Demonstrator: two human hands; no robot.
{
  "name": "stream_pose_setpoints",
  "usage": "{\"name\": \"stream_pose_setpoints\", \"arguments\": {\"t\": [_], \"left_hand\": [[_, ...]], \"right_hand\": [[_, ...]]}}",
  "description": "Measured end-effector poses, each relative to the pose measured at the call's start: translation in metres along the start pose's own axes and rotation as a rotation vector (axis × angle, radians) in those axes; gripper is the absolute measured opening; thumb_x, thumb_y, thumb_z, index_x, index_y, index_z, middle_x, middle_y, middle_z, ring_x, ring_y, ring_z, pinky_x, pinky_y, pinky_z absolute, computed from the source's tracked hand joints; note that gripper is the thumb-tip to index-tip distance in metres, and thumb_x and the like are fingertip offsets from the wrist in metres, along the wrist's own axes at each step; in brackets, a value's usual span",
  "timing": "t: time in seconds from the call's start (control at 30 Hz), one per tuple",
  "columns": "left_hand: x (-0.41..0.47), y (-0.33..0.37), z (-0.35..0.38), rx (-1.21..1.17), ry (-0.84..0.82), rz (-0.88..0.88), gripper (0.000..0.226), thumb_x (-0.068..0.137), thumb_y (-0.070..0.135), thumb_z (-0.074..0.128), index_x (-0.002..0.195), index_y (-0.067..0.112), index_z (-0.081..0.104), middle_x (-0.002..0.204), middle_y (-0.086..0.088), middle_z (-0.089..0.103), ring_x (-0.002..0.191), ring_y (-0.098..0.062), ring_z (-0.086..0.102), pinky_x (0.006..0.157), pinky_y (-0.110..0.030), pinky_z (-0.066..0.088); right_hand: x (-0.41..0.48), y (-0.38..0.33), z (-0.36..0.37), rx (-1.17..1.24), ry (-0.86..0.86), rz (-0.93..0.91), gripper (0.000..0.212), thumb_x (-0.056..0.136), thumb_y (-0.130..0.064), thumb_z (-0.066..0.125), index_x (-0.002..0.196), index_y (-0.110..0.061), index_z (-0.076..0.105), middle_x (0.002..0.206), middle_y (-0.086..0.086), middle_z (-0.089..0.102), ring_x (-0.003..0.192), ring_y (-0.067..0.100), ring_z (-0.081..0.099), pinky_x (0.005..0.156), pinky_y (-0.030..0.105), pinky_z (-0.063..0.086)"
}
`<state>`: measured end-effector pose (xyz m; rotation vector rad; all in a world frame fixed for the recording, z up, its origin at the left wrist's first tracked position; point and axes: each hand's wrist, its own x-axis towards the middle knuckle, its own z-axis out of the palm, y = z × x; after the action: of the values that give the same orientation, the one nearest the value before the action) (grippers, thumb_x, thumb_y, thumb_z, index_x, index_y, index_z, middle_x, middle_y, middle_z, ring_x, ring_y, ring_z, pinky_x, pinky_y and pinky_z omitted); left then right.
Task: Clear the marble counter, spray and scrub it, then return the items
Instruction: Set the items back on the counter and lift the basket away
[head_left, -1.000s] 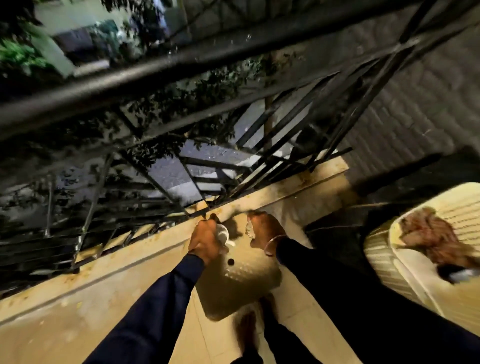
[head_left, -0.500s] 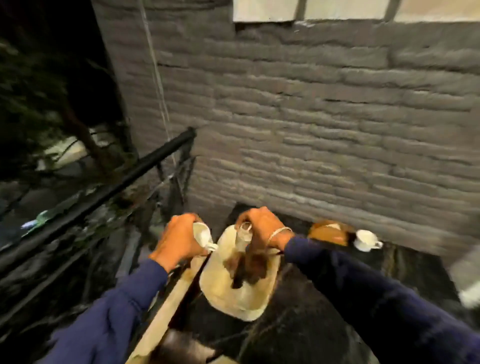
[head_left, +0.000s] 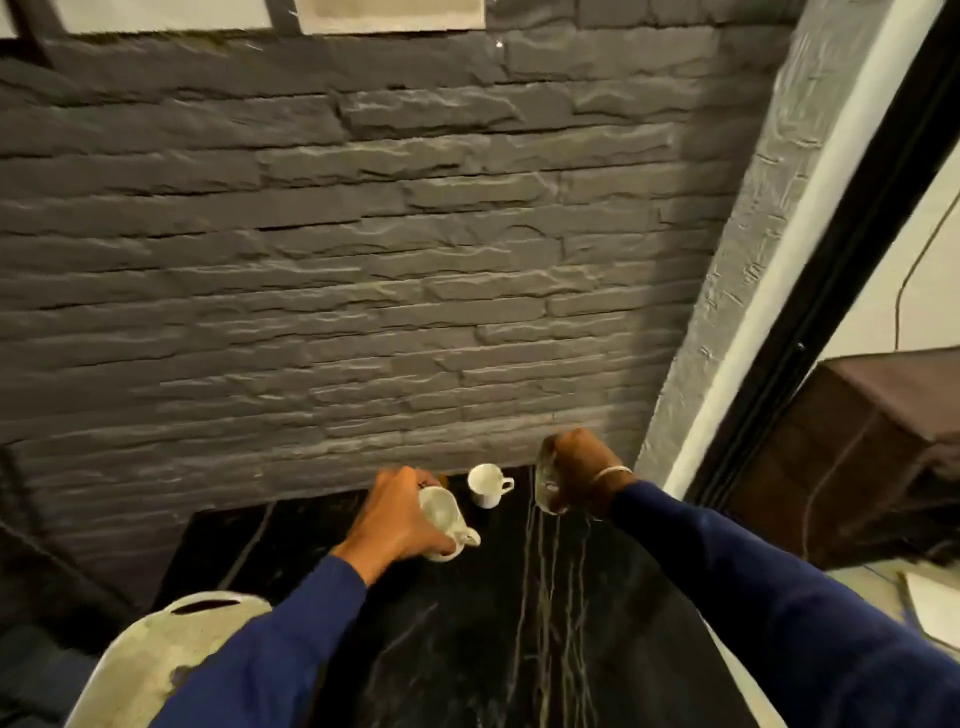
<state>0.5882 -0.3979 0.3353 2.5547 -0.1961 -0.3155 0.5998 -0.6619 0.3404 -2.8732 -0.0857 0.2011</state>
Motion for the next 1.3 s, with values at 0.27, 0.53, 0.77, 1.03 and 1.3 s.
{"name": "stream_pose_setpoints", "arguments": {"t": [0.27,0.53,0.77,1.03,1.3], "left_hand": [[0.13,0.087,0.115,0.061,-0.104,0.121,0.076,0.044,0.043,0.093,0.111,0.03,0.062,0.11,0.006,0.068,0.101,-0.017,0.064,0.078,-0.029,0.052],[0.226,0.1,0.205,0.227,-0.19,0.116,0.071,0.053,0.044,0.09,0.113,0.022,0.06,0.115,-0.003,0.067,0.106,-0.024,0.064,0.084,-0.034,0.055],[0.273,0.095,0.23,0.242,-0.192,0.047,0.076,0.05,0.045,0.091,0.117,0.026,0.059,0.117,-0.004,0.065,0.107,-0.027,0.064,0.085,-0.034,0.054],[0.28,0.09,0.237,0.305,-0.237,0.07,0.076,0.053,0.04,0.091,0.119,0.027,0.055,0.118,-0.003,0.065,0.108,-0.028,0.063,0.084,-0.034,0.052],[0.246,0.091,0.208,0.369,-0.185,0.228,0.103,0.055,0.037,0.09,0.142,0.021,0.038,0.148,-0.004,0.039,0.138,-0.028,0.034,0.11,-0.04,0.033]], "right_hand": [[0.075,0.14,0.052,0.125,-0.091,0.191,0.059,0.063,-0.019,0.084,0.117,-0.02,0.059,0.118,0.006,0.062,0.108,0.027,0.061,0.082,0.028,0.048],[0.132,0.197,0.103,0.15,-0.143,0.199,0.042,0.084,-0.016,0.066,0.124,-0.009,0.056,0.127,0.016,0.057,0.118,0.034,0.056,0.094,0.035,0.045],[0.161,0.219,0.121,0.172,-0.121,0.146,0.042,0.079,-0.019,0.07,0.119,-0.01,0.061,0.121,0.017,0.062,0.112,0.035,0.06,0.092,0.038,0.051],[0.16,0.227,0.131,0.133,-0.096,0.174,0.045,0.072,-0.031,0.073,0.114,-0.019,0.059,0.114,0.01,0.065,0.106,0.032,0.063,0.08,0.032,0.05],[0.142,0.204,0.106,-0.004,-0.08,0.104,0.074,0.068,-0.036,0.078,0.132,-0.018,0.047,0.125,0.012,0.054,0.114,0.034,0.054,0.094,0.039,0.044]]}}
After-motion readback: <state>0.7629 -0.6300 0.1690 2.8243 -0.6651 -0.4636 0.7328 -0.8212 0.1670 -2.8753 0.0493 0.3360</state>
